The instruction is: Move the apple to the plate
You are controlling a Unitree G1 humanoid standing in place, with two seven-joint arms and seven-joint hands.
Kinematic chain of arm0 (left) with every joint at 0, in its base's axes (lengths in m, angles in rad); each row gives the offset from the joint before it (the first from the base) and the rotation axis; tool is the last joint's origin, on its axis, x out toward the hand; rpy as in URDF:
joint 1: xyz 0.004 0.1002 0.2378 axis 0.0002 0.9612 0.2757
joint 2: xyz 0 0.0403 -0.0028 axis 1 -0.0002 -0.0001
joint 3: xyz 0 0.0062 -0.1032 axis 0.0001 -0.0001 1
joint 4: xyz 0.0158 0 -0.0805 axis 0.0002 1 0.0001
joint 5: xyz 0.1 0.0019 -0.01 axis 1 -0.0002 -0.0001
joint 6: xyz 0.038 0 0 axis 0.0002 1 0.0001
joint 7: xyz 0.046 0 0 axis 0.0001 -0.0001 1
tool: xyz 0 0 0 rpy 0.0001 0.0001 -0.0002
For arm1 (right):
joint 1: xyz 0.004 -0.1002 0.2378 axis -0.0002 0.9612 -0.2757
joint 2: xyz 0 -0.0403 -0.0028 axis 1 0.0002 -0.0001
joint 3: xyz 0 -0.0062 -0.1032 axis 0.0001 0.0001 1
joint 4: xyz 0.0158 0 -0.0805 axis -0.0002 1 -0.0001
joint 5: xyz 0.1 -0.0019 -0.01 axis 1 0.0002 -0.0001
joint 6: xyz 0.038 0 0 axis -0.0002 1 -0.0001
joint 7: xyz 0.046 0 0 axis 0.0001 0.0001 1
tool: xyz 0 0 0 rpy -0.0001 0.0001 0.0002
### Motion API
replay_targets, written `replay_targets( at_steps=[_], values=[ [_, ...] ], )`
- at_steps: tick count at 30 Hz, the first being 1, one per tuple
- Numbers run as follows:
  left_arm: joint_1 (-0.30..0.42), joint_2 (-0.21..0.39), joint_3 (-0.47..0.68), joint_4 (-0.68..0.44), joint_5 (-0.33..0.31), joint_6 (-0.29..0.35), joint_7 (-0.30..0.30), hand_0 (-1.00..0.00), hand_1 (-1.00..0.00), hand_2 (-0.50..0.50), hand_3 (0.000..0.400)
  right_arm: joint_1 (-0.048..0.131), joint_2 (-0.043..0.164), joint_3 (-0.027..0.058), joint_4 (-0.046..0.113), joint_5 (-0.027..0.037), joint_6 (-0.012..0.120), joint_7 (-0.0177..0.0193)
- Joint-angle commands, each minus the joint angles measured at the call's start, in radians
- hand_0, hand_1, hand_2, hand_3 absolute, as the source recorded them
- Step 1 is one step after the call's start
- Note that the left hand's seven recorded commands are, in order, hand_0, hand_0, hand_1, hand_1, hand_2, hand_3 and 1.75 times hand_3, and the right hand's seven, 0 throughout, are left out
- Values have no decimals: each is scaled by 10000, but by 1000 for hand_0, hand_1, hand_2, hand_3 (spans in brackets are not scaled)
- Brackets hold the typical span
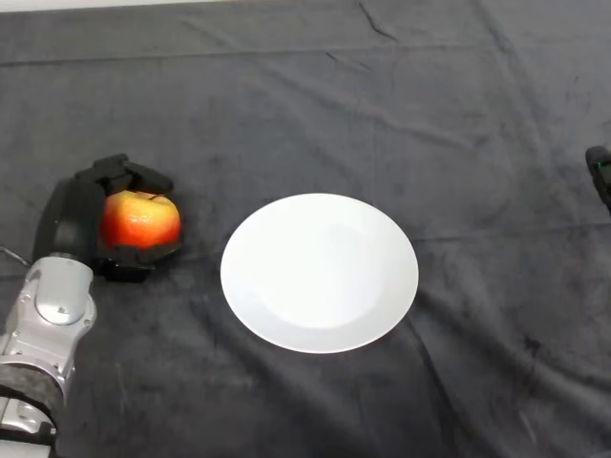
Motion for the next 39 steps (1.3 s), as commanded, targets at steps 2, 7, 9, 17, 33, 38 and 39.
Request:
replay_targets(
  at_steps=[2, 7, 9, 17, 33, 38, 39],
  values=[
    [-613, 129, -281, -470, 271, 137, 0, -1000, -1000, 0, 400, -182, -283, -107, -332, 295, -128, -80],
    [-401, -71, -473, -1255, 377, 276, 75, -1000, -1000, 0, 400, -179, -279, -106, -340, 295, -128, -82],
    [-325, -181, -574, -1641, 427, 417, 74, -1000, -1000, 0, 400, -176, -277, -105, -344, 294, -128, -83],
    [287, -417, -1020, -3613, 530, 967, -234, -1000, -1000, 0, 400, -162, -263, -97, -377, 292, -126, -92],
    [738, -965, -2367, -4824, 593, 1425, -547, -1000, -1000, 0, 400, -131, -234, -75, -458, 286, -119, -121],
    [632, -1172, -2889, -4552, 469, 1427, -550, -1000, -1000, 0, 400, -126, -231, -71, -470, 286, -116, -127],
    [602, -1209, -2999, -4489, 431, 1426, -557, -1000, -1000, 0, 400, -126, -230, -70, -472, 287, -115, -128]
  ],
)
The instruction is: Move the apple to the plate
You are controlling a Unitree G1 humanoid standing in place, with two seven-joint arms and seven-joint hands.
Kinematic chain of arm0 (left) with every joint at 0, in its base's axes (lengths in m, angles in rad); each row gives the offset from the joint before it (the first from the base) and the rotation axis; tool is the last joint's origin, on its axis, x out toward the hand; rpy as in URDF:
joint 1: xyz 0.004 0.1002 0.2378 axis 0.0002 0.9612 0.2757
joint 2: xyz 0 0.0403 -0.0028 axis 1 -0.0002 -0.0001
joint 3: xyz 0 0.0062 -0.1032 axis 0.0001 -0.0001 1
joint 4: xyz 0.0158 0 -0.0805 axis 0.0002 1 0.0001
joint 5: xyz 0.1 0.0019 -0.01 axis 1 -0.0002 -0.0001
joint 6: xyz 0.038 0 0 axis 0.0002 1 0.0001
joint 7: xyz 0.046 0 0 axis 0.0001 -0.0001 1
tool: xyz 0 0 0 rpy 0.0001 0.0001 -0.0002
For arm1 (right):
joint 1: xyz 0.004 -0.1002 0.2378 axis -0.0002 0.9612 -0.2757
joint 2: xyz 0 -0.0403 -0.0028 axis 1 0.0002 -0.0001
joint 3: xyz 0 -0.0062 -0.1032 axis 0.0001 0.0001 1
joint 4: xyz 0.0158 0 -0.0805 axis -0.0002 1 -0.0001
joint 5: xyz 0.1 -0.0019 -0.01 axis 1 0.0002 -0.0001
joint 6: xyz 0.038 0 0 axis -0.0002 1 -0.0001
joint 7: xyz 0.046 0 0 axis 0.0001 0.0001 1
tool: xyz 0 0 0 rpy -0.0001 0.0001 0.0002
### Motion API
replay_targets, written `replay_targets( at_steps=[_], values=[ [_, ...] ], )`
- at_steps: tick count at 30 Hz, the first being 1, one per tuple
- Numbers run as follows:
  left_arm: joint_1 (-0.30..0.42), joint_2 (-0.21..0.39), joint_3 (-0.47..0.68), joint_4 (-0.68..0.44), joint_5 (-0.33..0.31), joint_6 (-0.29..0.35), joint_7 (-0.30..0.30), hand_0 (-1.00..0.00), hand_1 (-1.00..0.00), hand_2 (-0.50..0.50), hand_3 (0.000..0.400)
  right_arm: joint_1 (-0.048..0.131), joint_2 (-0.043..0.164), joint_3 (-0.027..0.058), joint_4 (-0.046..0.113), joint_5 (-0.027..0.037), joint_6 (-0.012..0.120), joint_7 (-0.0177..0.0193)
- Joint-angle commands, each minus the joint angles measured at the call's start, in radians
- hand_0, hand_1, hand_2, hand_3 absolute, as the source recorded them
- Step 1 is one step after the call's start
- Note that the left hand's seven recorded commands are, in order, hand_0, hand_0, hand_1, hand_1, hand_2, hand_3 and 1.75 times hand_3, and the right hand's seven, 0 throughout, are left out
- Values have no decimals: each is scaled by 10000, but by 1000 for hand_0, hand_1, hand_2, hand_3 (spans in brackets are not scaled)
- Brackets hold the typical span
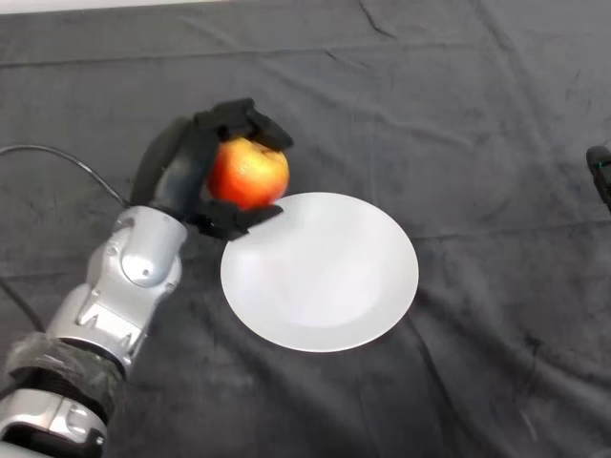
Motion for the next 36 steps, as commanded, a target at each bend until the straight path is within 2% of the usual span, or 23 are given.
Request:
replay_targets(
  at_steps=[1, 13, 28, 29, 30, 31, 32, 36],
  values=[
    [14, -28, -252, -29, -30, 77, -76, -1000, -1000, 0, 400, -125, -227, -75, -456, 286, -114, -107],
    [-327, -267, -1527, 904, -604, -230, -119, -1000, -1000, 0, 400, -126, -230, -73, -456, 292, -109, -112],
    [-937, -325, -2426, 2100, -877, -383, -103, -1000, -1000, 0, 400, -142, -245, -80, -420, 302, -108, -104],
    [-971, -317, -2446, 2127, -896, -379, -108, -1000, -965, -18, 400, -143, -246, -81, -417, 303, -108, -103],
    [-1010, -306, -2459, 2155, -918, -376, -114, -635, -361, -137, 254, -144, -247, -82, -415, 303, -108, -102],
    [-1040, -297, -2467, 2177, -937, -376, -115, -204, 0, -102, 82, -144, -248, -82, -412, 304, -109, -102],
    [-1071, -287, -2475, 2202, -961, -378, -107, 0, 0, 0, 0, -146, -249, -83, -409, 304, -109, -101],
    [-1110, -280, -2503, 2255, -1019, -392, -9, 0, 0, 0, 0, -149, -252, -85, -400, 306, -110, -98]
  ],
)
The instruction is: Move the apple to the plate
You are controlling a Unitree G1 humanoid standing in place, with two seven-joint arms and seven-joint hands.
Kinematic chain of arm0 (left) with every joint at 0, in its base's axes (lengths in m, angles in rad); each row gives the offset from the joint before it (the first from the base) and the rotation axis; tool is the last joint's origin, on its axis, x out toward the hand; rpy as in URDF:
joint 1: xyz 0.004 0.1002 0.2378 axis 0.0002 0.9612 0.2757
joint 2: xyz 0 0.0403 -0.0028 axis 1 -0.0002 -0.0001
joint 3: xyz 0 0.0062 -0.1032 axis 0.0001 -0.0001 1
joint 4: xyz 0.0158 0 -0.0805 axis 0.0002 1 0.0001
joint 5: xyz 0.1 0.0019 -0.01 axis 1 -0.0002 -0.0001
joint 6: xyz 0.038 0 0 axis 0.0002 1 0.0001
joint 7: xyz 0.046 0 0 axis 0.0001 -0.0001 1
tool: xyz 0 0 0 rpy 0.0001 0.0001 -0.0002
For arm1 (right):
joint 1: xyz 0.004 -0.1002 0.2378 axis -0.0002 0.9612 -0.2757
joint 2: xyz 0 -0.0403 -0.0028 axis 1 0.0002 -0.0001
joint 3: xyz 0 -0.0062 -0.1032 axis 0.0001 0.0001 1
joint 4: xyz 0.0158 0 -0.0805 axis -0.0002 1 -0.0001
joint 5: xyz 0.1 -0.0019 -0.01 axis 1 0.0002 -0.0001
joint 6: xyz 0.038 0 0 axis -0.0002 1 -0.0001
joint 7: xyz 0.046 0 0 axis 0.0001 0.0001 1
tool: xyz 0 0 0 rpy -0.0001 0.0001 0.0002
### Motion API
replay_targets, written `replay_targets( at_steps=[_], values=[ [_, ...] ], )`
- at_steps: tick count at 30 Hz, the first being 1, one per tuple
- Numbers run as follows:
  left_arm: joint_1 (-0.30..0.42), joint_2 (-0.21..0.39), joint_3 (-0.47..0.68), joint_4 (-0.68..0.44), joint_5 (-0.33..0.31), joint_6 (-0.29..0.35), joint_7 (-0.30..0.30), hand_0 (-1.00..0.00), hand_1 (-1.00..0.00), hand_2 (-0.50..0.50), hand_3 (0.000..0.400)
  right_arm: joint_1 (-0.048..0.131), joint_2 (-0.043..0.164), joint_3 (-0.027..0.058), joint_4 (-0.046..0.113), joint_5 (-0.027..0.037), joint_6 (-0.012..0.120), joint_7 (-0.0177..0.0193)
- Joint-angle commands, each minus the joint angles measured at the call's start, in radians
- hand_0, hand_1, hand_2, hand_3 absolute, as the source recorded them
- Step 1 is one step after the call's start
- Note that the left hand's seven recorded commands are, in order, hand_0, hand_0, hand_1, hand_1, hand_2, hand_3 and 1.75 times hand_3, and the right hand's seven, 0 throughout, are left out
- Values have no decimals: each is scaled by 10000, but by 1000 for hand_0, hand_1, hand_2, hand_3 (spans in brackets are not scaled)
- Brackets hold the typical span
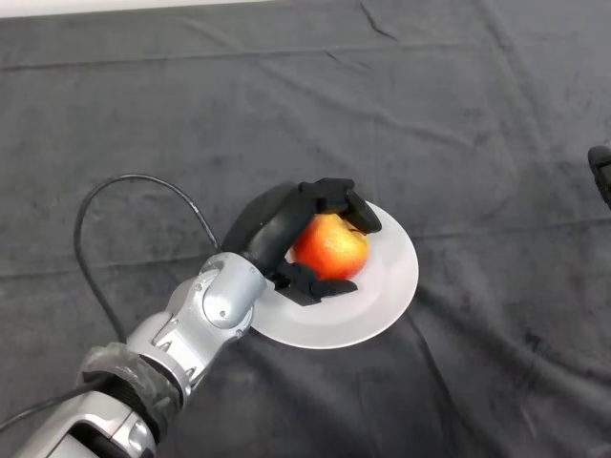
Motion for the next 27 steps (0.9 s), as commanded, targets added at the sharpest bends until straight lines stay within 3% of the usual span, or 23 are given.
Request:
replay_targets(
  at_steps=[1, 13, 27],
  values=[
    [-228, 124, -236, 267, -130, 59, 17, 0, 0, 0, 0, -150, -251, -85, -391, 305, -110, -67],
    [-259, 489, 2, -128, -474, 119, -95, 0, 0, 0, 0, -155, -256, -88, -375, 307, -114, -60],
    [380, 2133, 1447, -1734, -1168, 22, -768, 0, 0, 0, 0, -146, -247, -82, -393, 305, -116, -63]
  ],
)
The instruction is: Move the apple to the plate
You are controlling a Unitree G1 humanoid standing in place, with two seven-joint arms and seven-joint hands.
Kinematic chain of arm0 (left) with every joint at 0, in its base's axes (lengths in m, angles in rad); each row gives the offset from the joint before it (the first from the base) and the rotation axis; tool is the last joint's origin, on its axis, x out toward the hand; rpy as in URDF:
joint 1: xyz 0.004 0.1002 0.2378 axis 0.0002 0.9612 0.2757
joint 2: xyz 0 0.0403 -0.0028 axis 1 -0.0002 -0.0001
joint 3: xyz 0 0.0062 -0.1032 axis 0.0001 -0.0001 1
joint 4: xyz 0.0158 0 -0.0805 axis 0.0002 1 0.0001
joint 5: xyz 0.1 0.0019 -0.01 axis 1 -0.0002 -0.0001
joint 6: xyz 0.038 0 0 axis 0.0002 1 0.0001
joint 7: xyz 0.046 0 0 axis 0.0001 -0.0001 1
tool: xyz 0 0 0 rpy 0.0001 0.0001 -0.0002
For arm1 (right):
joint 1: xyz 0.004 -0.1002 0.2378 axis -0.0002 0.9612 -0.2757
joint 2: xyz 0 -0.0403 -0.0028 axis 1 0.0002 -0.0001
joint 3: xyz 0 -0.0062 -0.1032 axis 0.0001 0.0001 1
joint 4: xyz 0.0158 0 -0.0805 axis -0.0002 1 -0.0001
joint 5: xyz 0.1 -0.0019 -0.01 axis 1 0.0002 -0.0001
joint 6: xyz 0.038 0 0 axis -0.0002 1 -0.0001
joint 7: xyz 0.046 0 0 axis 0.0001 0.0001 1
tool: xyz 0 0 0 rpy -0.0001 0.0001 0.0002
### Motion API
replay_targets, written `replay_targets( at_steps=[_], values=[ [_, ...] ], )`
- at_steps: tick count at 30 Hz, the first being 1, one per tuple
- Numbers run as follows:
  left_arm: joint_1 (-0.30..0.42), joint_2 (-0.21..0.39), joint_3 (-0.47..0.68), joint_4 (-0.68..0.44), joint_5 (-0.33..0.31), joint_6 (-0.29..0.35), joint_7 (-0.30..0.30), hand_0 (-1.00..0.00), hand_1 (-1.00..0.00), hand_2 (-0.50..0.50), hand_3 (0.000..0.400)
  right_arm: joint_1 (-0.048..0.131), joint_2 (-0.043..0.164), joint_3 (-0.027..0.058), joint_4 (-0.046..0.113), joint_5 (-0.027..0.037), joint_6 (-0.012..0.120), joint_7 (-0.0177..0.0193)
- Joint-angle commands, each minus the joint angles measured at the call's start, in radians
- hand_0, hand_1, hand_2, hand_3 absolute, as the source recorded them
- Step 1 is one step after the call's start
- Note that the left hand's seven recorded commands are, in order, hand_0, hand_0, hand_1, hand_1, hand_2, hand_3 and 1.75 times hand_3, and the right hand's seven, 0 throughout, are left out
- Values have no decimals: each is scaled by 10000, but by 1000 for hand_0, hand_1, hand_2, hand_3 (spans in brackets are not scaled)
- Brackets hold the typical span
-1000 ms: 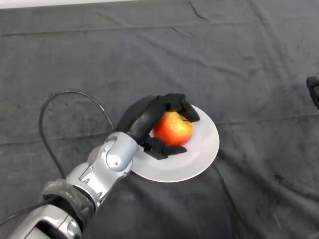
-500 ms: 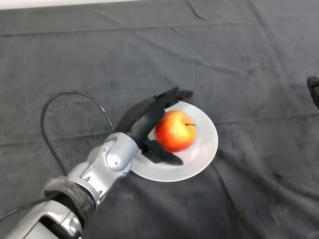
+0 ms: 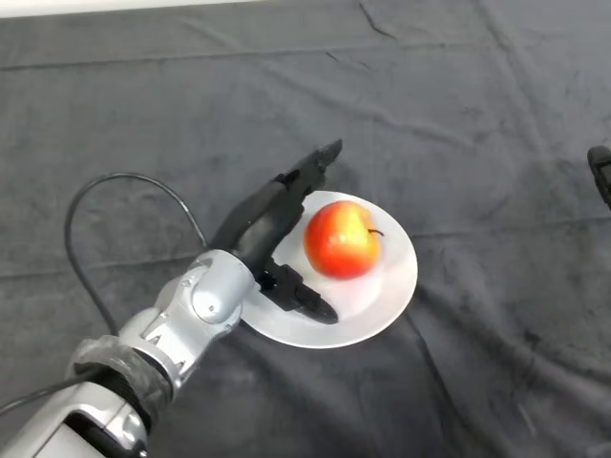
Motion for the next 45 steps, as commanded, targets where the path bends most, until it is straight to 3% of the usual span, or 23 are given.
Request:
replay_targets(
  at_steps=[1, 12, 23, 29, 39, 45],
  values=[
    [426, 574, 377, -376, -202, 10, -59, 0, 0, 0, 0, -145, -244, -81, -396, 303, -116, -60],
    [825, 1132, 1386, -721, -189, 190, 354, 0, 0, 0, 0, -134, -233, -72, -424, 300, -114, -69],
    [1257, 2508, 2941, -578, -616, -52, 303, 0, 0, 0, 0, -127, -228, -66, -442, 299, -112, -76],
    [1485, 3001, 3920, -82, -810, -372, 863, 0, 0, 0, 0, -127, -228, -65, -443, 300, -111, -77],
    [1637, 3324, 5345, 839, -1142, -803, 2037, 0, 0, 0, 0, -134, -235, -68, -429, 304, -110, -75],
    [1781, 3582, 6094, 1202, -1437, -1057, 2385, 0, 0, 0, 0, -139, -241, -71, -415, 307, -110, -71]
  ],
)
